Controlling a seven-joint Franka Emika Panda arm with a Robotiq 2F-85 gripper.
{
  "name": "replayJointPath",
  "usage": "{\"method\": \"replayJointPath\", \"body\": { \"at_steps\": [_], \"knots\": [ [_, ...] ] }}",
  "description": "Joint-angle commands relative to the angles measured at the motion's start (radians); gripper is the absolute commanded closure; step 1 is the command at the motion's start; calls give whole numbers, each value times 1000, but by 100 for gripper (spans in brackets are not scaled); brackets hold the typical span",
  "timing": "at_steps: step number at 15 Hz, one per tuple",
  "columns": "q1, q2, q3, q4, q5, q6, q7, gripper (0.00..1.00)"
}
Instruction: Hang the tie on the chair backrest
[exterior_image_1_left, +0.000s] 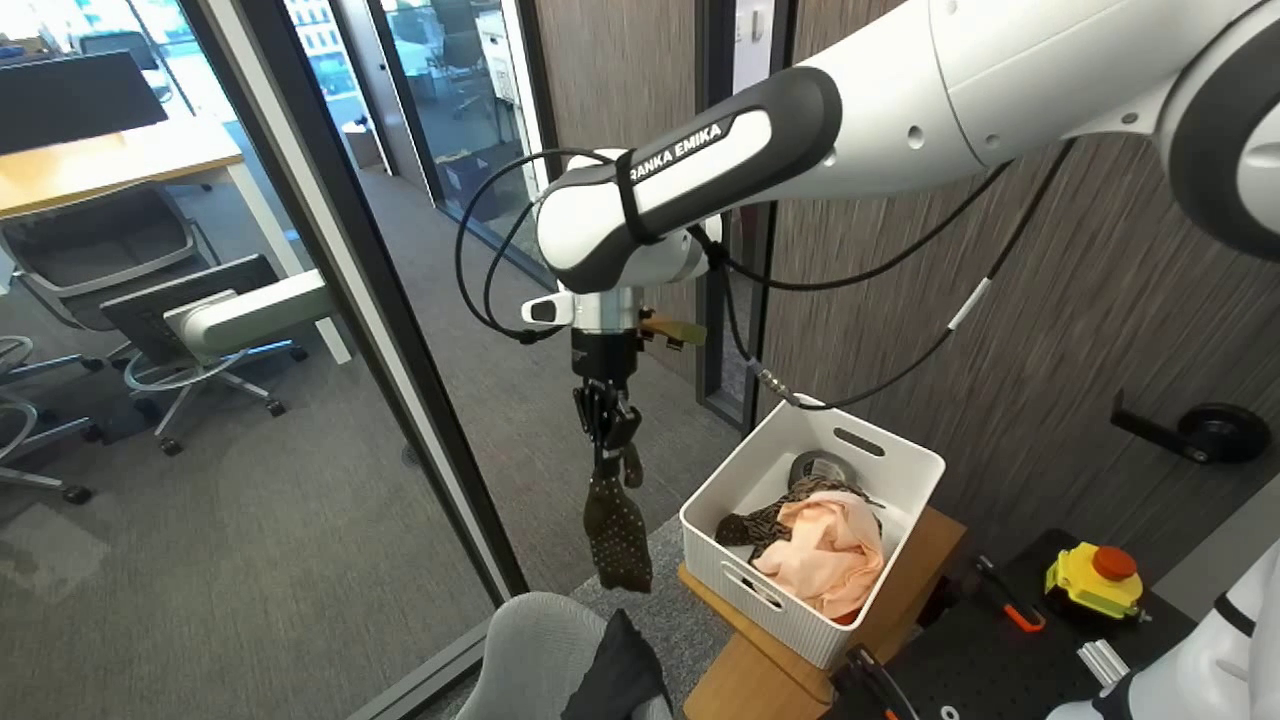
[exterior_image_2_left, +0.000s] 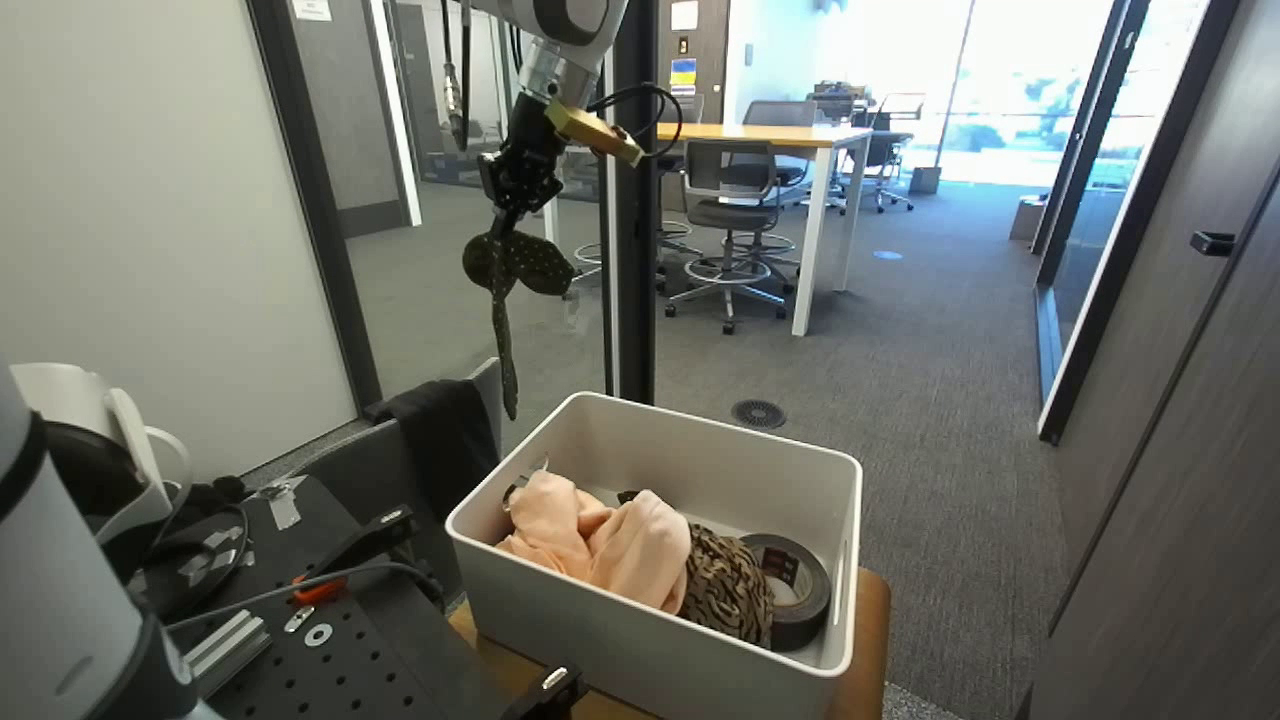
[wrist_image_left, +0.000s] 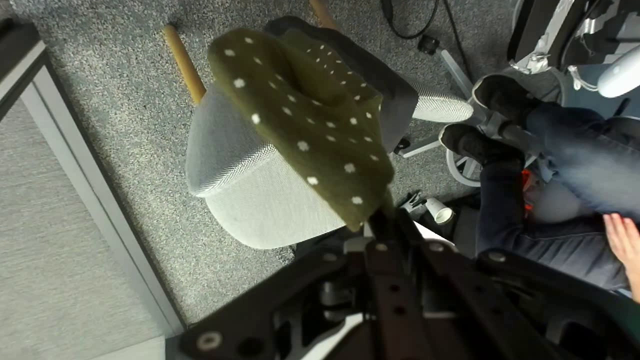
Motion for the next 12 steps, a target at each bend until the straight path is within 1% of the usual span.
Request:
{"method": "replayJointPath", "body": {
  "at_steps": [1,8,12],
  "knots": [
    [28,86,11,60,-29,28,97,93],
    [97,213,55,122,-60,59,248,93],
    [140,312,84,205,-88,8,307,93]
  ]
}}
